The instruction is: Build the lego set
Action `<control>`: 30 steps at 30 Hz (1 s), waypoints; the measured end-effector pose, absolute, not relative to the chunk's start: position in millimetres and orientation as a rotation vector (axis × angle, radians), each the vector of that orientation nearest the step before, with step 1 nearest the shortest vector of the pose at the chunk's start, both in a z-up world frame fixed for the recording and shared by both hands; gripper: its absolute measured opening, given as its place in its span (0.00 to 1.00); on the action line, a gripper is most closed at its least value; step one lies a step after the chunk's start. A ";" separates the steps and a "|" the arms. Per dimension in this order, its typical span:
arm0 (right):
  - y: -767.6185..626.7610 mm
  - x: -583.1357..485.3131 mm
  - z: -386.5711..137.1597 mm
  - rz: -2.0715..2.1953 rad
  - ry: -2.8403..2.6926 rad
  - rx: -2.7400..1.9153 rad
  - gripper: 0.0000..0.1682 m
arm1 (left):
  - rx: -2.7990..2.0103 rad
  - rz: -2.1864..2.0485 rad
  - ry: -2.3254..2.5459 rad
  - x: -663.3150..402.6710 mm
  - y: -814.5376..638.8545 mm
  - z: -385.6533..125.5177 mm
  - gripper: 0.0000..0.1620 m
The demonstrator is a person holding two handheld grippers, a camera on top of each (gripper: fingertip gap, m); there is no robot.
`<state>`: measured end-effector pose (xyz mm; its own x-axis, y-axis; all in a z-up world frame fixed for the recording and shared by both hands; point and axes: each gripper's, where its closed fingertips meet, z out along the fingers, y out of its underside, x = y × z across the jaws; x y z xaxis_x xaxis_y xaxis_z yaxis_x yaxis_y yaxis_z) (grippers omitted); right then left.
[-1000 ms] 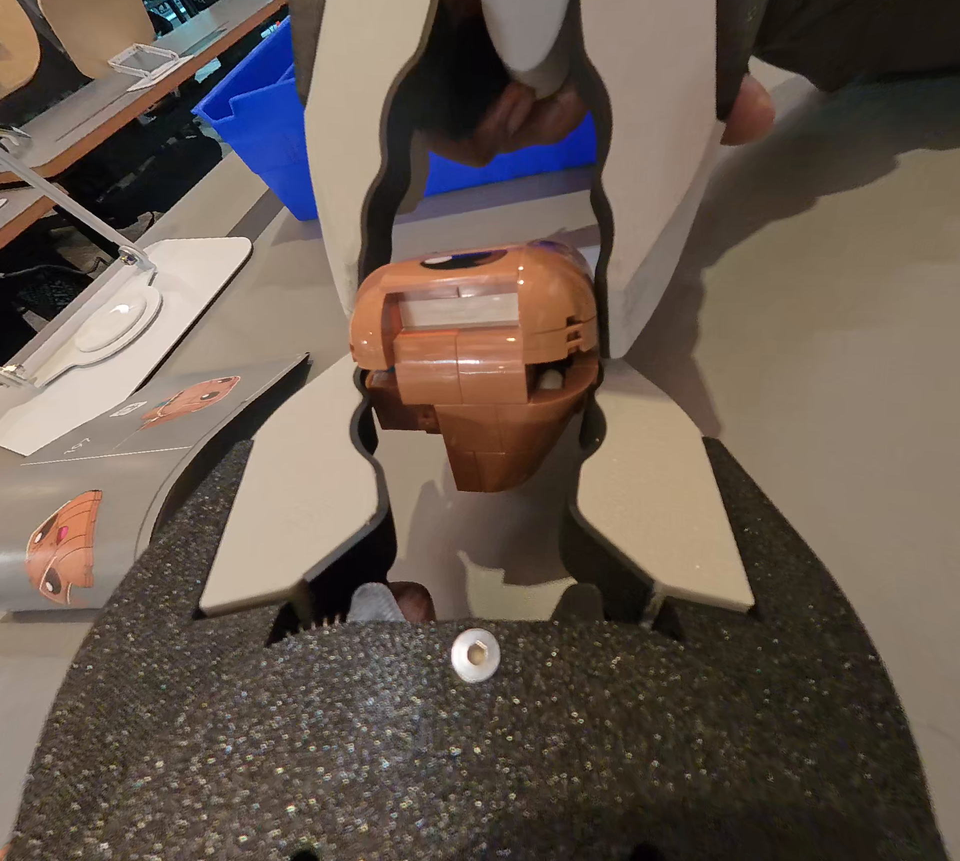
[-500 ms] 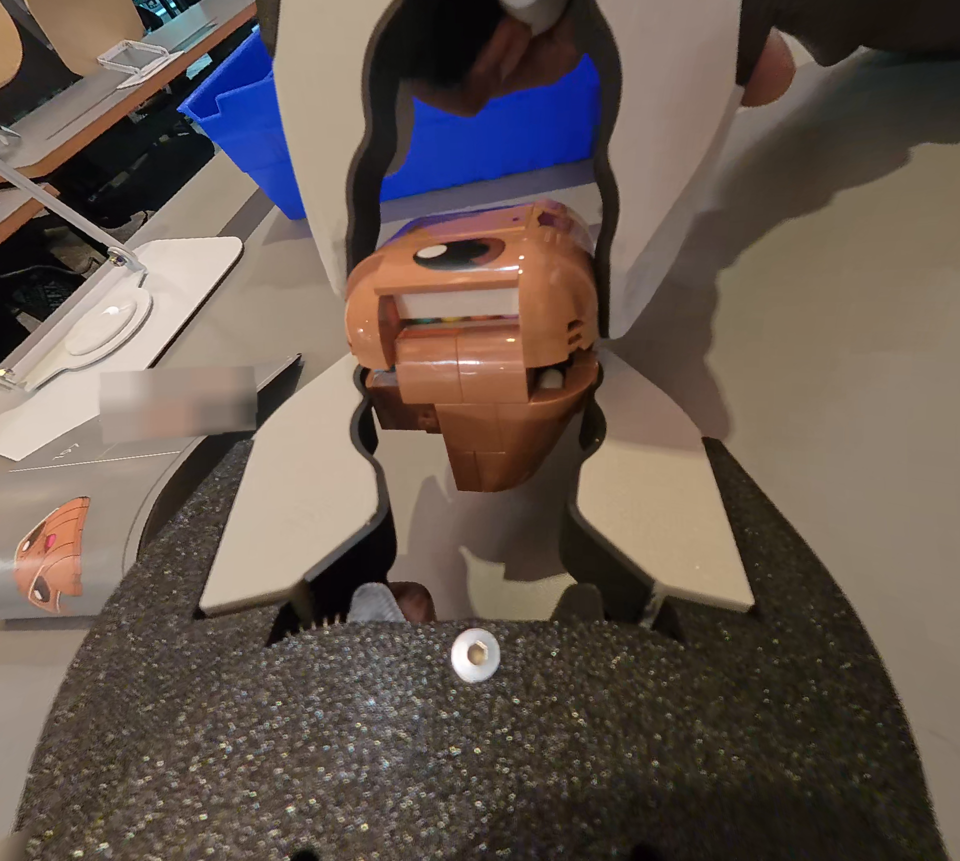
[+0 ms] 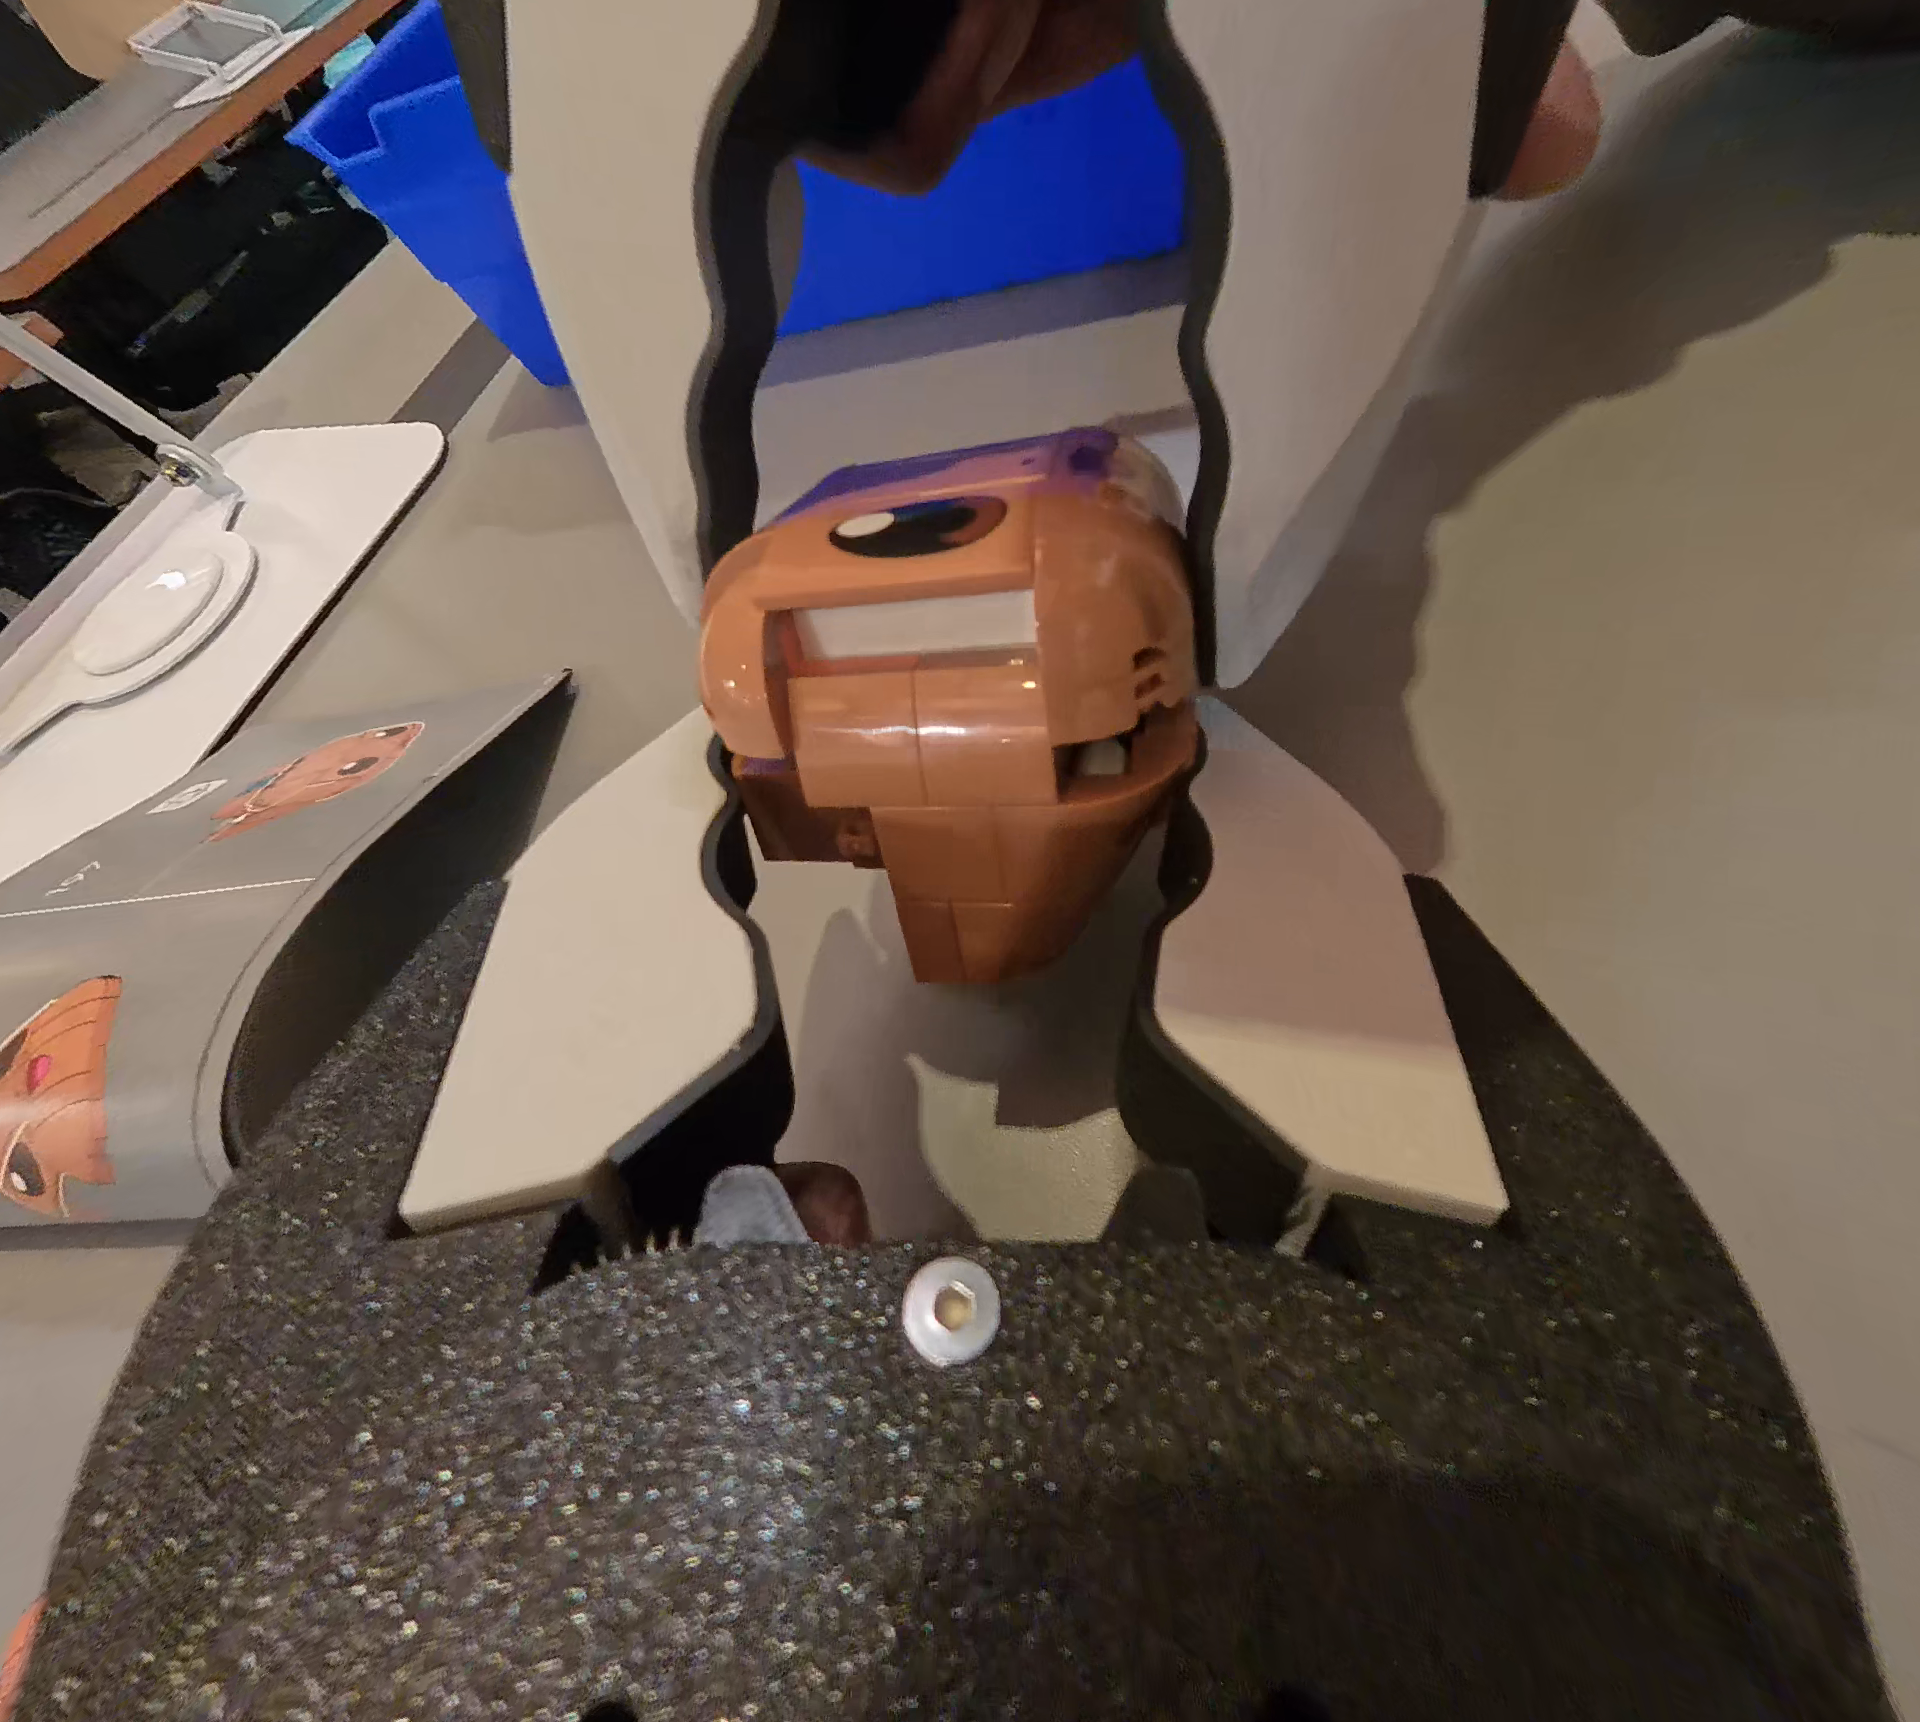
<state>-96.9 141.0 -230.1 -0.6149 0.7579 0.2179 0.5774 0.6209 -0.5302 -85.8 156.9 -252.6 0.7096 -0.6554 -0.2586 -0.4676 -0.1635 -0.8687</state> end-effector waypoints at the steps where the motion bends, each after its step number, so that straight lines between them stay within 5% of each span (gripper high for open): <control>1: 141.0 -96.8 -230.5 0.580 -2.424 -1.061 0.40 | -1.810 -0.214 0.885 -85.5 156.9 -252.9 0.48; 30: 135.8 -95.7 -215.1 0.674 -2.373 -1.021 0.39 | -1.781 -0.261 0.869 -81.5 154.8 -245.1 0.48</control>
<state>-95.7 135.8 -215.1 -0.6142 0.7574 0.2216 0.5278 0.6031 -0.5981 -81.5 154.8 -245.1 0.7086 -0.6669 -0.2306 -0.4291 -0.1478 -0.8911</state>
